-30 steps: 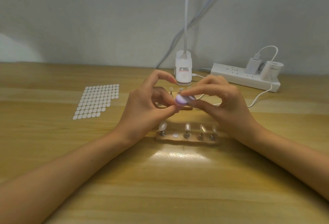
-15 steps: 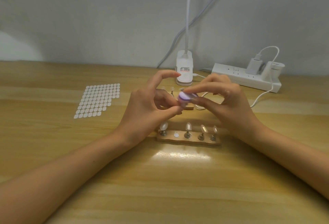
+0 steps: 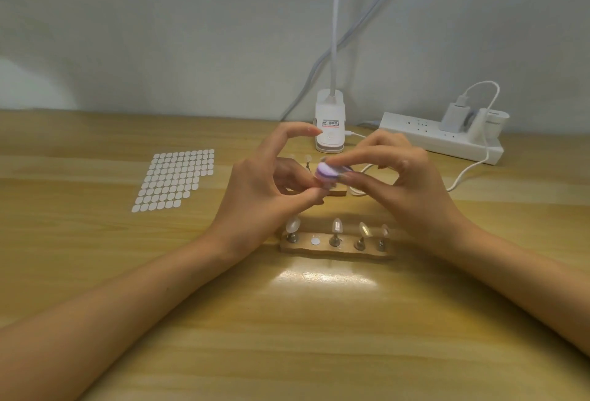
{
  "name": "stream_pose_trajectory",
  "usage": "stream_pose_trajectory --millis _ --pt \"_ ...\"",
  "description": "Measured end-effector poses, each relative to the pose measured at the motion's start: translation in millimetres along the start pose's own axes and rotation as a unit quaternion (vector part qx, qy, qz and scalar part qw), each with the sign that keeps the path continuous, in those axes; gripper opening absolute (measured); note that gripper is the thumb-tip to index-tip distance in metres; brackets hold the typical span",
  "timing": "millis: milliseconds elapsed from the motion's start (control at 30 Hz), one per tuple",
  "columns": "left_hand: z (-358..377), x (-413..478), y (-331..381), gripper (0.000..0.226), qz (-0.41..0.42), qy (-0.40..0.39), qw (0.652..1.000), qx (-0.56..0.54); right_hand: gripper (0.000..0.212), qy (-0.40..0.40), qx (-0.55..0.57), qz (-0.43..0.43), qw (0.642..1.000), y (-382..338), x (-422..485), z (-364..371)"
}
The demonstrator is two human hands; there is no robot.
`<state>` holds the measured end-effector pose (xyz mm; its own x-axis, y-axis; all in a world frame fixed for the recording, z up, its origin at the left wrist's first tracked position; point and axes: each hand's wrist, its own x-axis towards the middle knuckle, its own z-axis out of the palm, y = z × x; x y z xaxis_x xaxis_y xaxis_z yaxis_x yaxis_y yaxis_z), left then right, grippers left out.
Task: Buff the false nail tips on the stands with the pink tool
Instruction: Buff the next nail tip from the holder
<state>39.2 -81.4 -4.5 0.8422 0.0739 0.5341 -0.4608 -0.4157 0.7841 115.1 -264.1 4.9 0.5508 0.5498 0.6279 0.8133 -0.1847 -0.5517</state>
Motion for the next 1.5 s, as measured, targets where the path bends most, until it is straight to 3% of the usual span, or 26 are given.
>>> stream_pose_trajectory --millis 167,267,400,533,633,767,900,1167,1500 --pt "0 -1 -1 0.062 0.005 -0.001 1.000 -0.005 0.023 -0.015 0.008 -0.022 1.000 -5 -2 3" --pt "0 0 -1 0.063 0.002 0.001 1.000 -0.002 0.022 -0.002 -0.005 0.011 1.000 -3 0 -1" --pt "0 0 -1 0.064 0.003 0.000 1.000 -0.008 0.023 -0.023 0.002 -0.027 0.999 -8 -3 4" --pt "0 0 -1 0.064 -0.003 0.001 1.000 -0.015 0.022 -0.003 -0.009 0.011 1.000 -3 0 -2" --pt "0 0 -1 0.065 0.000 -0.002 1.000 -0.014 0.023 -0.022 0.011 -0.027 0.999 -6 -3 3" --pt "0 1 -1 0.067 -0.008 -0.001 1.000 -0.010 0.023 -0.003 -0.013 0.006 1.000 2 0 -2" --pt "0 0 -1 0.068 -0.005 -0.009 1.000 -0.021 0.023 -0.011 -0.003 -0.031 0.999 0 -2 0" --pt "0 1 -1 0.066 -0.009 0.008 0.999 -0.049 0.020 0.036 0.043 0.077 0.995 16 -1 -9" --pt "-2 3 -5 0.068 -0.044 0.024 0.996 -0.078 0.024 0.041 0.059 0.065 0.995 14 -7 -7"
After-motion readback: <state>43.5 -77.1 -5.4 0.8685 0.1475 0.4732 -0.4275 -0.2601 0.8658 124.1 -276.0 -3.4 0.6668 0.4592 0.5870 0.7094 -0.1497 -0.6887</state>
